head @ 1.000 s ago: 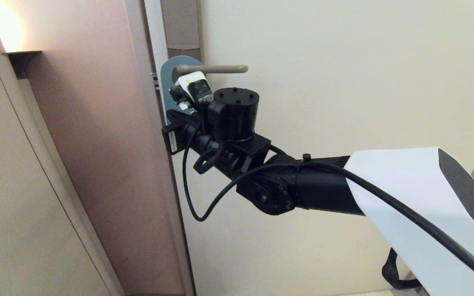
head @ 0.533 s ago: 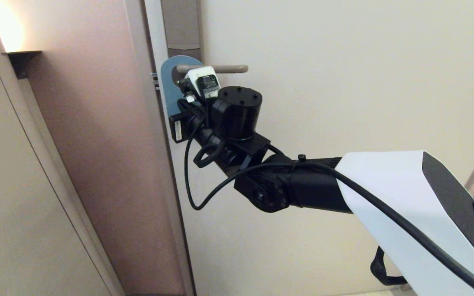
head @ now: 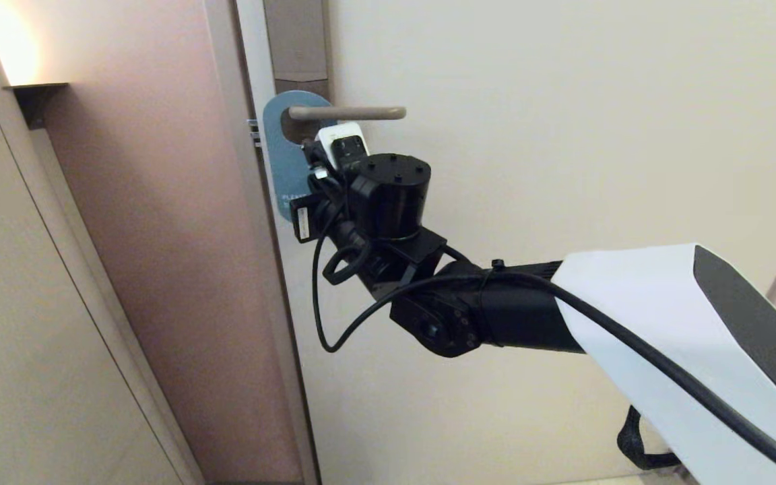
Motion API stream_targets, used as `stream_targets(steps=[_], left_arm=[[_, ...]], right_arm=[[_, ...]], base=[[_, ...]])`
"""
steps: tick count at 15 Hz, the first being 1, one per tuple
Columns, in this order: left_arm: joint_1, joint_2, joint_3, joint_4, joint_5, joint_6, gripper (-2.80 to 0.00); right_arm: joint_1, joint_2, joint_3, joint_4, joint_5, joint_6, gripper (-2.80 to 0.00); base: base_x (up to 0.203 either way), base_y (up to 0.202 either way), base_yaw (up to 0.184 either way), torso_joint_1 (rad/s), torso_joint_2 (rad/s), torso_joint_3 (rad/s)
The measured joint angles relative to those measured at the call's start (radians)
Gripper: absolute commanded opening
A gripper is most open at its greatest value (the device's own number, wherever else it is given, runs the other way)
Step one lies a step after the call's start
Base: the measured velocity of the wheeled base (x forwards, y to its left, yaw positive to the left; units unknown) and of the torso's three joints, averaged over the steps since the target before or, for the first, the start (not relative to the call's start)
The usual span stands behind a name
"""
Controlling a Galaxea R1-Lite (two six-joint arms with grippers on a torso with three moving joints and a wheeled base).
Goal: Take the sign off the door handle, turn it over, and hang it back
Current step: Hang the sign back with the other side facing out, then take down the sign
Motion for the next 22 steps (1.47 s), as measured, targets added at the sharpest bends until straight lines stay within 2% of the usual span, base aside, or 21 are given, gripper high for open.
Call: stream_targets(steps=[5,10,13,17,22], left_arm=[[0.000,0.000,0.000,0.000,0.000,0.000,-2.80],[0.000,0.000,0.000,0.000,0.000,0.000,-2.80],[0.000,0.000,0.000,0.000,0.000,0.000,-2.80],[0.000,0.000,0.000,0.000,0.000,0.000,-2.80],[0.000,0.000,0.000,0.000,0.000,0.000,-2.80]], right_arm=[[-0.031,-0.152,0.220,0.001,0.004,-0.004,-2.80],[-0.114,-0.357,0.518,0.005,0.000,-0.025,-2.80],[-0.224,-0.504,0.671,0.028,-0.002,-0.059,-2.80],[-0.434,-0.714,0.870,0.106,0.002,-0.076,-2.80],[-0.564,-0.943,1.133,0.114,0.007,-0.075,-2.80]], base=[[0.000,0.000,0.000,0.000,0.00,0.000],[0.000,0.000,0.000,0.000,0.00,0.000],[0.000,0.000,0.000,0.000,0.00,0.000],[0.000,0.000,0.000,0.000,0.00,0.000],[0.000,0.000,0.000,0.000,0.00,0.000]])
